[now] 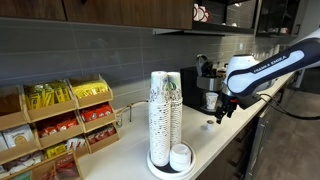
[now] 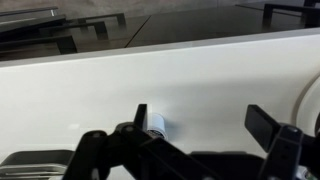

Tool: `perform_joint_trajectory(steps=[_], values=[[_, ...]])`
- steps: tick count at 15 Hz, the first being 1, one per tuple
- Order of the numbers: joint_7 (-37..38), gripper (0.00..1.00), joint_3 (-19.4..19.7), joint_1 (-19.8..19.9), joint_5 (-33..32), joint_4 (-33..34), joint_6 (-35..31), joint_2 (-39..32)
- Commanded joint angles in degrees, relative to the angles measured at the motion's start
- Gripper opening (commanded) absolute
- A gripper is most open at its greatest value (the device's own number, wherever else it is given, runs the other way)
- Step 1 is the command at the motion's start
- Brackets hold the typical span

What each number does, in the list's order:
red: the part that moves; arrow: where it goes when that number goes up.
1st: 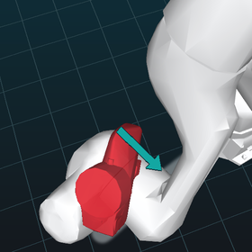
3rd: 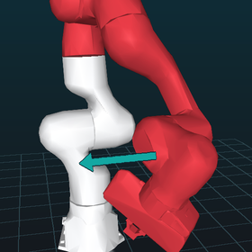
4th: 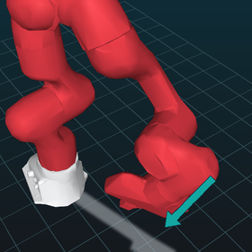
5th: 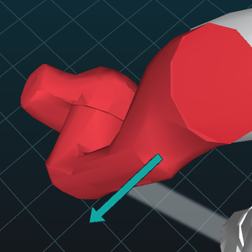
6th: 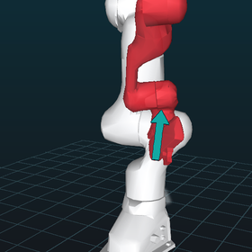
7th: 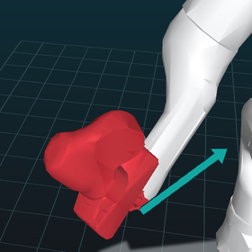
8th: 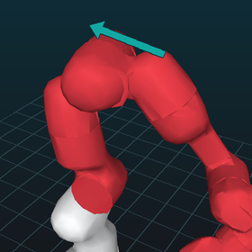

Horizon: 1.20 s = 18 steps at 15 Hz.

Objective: Put the coffee capsule on the left in the coffee machine

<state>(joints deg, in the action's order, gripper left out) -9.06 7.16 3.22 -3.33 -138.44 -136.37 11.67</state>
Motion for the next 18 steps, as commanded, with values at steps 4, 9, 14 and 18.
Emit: perform_joint_trajectory(steps=[4, 9, 14, 18], values=[[-3.94, 1.00, 0.26, 0.29, 5.40, 4.41, -6.86, -9.18], [-4.31, 1.00, -0.05, 1.33, 5.37, 7.47, -11.16, -14.54], [-4.82, 1.00, -0.46, 2.75, 6.62, 10.55, -13.32, -18.70], [-5.68, 1.00, -0.93, 3.86, 7.72, 12.63, -13.25, -21.04]])
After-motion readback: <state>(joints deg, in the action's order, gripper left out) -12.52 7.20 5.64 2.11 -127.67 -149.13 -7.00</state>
